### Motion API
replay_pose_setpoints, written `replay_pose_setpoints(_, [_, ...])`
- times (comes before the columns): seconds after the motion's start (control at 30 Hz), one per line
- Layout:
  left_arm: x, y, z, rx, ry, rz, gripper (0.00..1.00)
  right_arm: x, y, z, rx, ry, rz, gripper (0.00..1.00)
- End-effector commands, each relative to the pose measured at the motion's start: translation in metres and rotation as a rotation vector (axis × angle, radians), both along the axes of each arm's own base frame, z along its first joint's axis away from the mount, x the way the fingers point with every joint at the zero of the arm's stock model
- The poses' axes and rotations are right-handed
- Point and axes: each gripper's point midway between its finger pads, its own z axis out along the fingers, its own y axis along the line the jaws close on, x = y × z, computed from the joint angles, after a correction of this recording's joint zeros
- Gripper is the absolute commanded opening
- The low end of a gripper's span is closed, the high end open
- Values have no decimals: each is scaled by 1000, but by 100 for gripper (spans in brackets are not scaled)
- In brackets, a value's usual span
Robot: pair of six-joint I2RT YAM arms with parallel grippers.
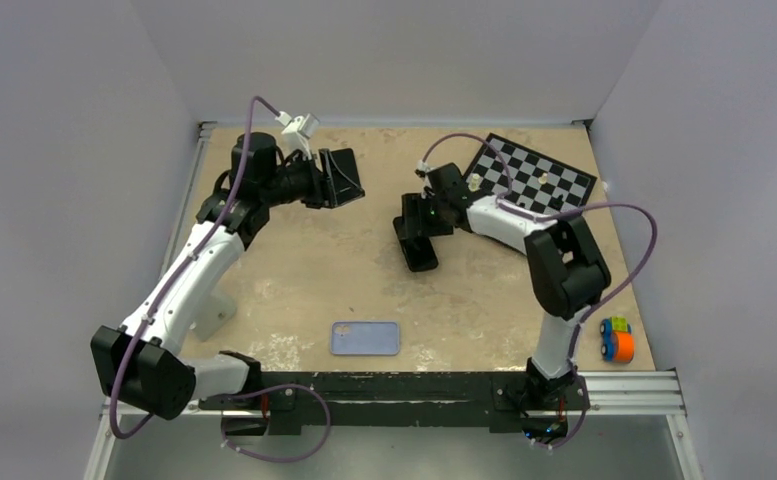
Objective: Take the phone out of the phone case
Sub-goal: Pick up the phone at the center of the board.
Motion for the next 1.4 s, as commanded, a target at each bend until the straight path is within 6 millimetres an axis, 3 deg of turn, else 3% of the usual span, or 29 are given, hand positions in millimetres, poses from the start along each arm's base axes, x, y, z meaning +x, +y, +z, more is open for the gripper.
replay_pose_setpoints(0.0, [9,-12,-11,-114,103,-7,59,-14,27,84,281,-209,82,0])
replay_pose_setpoints(0.1, [13,-21,-29,-216,212,4,58,-37,32,112,404,-284,137,0])
replay_pose_setpoints(0.3, [22,-44,-49,-511,358,-49,56,-71,42,131,489,-346,175,0])
replay_pose_setpoints(0.47, [22,-44,-61,-497,355,-28,60,-78,54,154,533,-398,161,0])
replay_pose_setpoints(0.67, [18,-49,-77,-451,393,-17,58,-77,67,165,546,-415,152,0])
replay_pose_setpoints(1.0, [4,-67,-86,-400,411,-72,40,-62,71,184,541,-460,81,0])
replay_pose_setpoints(1.13, [1,-70,-85,-364,393,-93,23,-63,68,187,520,-476,64,0])
replay_pose_setpoints(1.2, [1,-70,-82,-360,377,-105,6,-66,66,186,515,-472,66,0])
replay_pose_setpoints(1.23, [1,-71,-80,-360,366,-114,0,-69,66,186,515,-464,74,4])
replay_pose_setpoints(1.27, [0,-71,-78,-358,355,-128,0,-72,65,184,511,-448,80,15])
replay_pose_setpoints(1.33, [-1,-73,-69,-355,317,-160,0,-86,64,176,512,-397,111,42])
replay_pose_setpoints(1.37, [-1,-74,-63,-355,296,-181,0,-92,61,172,522,-371,119,61])
